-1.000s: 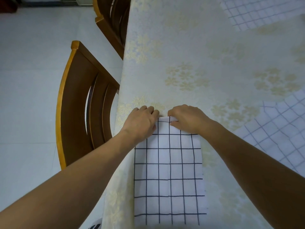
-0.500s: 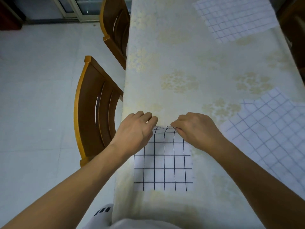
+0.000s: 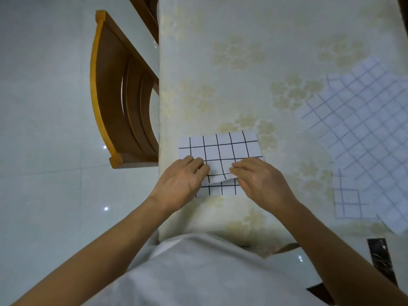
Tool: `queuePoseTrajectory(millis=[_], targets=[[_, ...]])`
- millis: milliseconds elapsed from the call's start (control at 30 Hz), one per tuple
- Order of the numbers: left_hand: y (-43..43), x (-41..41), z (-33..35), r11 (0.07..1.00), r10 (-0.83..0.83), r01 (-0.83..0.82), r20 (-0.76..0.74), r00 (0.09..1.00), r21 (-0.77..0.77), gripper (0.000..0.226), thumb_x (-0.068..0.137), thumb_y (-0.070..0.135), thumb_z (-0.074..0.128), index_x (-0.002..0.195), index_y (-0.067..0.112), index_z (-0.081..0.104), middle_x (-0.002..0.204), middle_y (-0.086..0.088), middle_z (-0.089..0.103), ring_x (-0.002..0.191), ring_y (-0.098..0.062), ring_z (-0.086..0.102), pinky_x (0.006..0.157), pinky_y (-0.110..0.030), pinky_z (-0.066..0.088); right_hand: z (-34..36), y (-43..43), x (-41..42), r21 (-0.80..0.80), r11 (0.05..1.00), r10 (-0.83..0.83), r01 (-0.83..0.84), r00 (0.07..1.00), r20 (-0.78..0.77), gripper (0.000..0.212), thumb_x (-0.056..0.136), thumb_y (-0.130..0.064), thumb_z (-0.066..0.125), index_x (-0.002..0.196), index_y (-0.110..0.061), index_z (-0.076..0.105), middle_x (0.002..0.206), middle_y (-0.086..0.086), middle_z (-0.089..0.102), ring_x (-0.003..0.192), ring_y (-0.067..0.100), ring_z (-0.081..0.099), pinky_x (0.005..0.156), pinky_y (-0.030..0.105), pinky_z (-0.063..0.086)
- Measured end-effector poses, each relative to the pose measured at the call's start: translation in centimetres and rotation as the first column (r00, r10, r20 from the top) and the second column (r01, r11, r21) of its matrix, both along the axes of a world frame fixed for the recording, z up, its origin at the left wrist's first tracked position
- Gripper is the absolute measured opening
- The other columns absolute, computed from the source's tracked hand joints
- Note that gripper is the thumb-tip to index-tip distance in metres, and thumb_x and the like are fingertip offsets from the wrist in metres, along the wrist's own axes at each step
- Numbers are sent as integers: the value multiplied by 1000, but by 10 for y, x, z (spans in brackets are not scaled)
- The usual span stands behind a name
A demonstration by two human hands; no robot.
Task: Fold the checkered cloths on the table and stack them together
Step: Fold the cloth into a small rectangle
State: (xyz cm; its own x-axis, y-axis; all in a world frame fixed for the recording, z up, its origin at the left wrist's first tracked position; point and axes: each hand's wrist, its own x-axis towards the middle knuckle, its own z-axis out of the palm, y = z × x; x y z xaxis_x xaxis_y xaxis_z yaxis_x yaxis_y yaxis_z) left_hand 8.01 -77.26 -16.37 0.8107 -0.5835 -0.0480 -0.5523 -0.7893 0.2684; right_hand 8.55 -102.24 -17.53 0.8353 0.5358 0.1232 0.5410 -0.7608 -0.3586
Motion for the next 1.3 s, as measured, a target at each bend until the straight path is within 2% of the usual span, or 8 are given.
queuePoseTrajectory(millis=[167,400,600,700,800,967,1067,1300], targets=[[-2,-13,-23,999,35,-34,-35,999,16,25,69,-5,68,91,6,62,85,-11,59,71,-28,49,55,-40,44,-23,1,-16,18,999,-30,30,1000,-5,26,74,-1,82,98,-11,79,102,4,75,93,27,71,73,36,60],[-6,-21,-40,999,25,-23,-73,997,33,30,62,-3,75,88,7,65,82,-9,61,67,-26,52,55,-35,43,-41,0,-29,3,995,-99,100,987,-127,25,76,-8,81,100,-13,78,105,3,73,96,24,68,72,35,60],[-2,-26,-42,998,31,-23,-121,992,65,25,77,34,59,89,13,65,88,-5,60,77,-25,53,67,-36,44,-42,2,-37,-8,995,-101,102,972,-214,28,90,-35,58,105,-18,75,110,-2,68,102,18,61,81,32,53],[-4,-20,-37,994,65,-59,-73,995,89,31,83,42,50,82,16,66,85,-2,61,77,-21,52,76,-39,43,-40,3,-31,5,997,-79,83,972,-221,19,91,-27,59,101,-18,73,101,-5,65,91,16,59,73,22,48],[-11,-4,-38,989,136,-136,2,991,56,30,88,35,44,92,14,64,98,-5,62,87,-23,55,83,-40,40,-39,6,-14,49,992,-110,118,982,-157,10,92,-14,61,93,-14,71,93,-3,64,85,17,57,65,30,52],[-28,29,-49,964,233,-230,-6,973,134,63,97,39,39,152,9,31,160,-12,29,145,-28,29,118,-47,24,-44,20,30,70,976,-208,207,978,1,31,97,-18,55,124,-8,66,129,8,61,126,26,52,103,39,46],[-34,39,-64,954,229,-217,-37,973,205,69,103,48,26,158,9,12,166,-10,7,153,-26,7,123,-49,13,-51,33,45,-98,985,-146,141,988,-43,54,102,-31,43,149,-5,40,158,11,34,150,27,22,123,44,20],[-33,45,-90,945,212,-196,-35,977,262,69,102,49,11,158,9,3,166,-8,-1,153,-23,-1,122,-48,12,-80,45,48,-320,942,-159,105,976,-148,68,105,-50,17,157,-5,18,165,11,13,153,25,7,123,49,16]])
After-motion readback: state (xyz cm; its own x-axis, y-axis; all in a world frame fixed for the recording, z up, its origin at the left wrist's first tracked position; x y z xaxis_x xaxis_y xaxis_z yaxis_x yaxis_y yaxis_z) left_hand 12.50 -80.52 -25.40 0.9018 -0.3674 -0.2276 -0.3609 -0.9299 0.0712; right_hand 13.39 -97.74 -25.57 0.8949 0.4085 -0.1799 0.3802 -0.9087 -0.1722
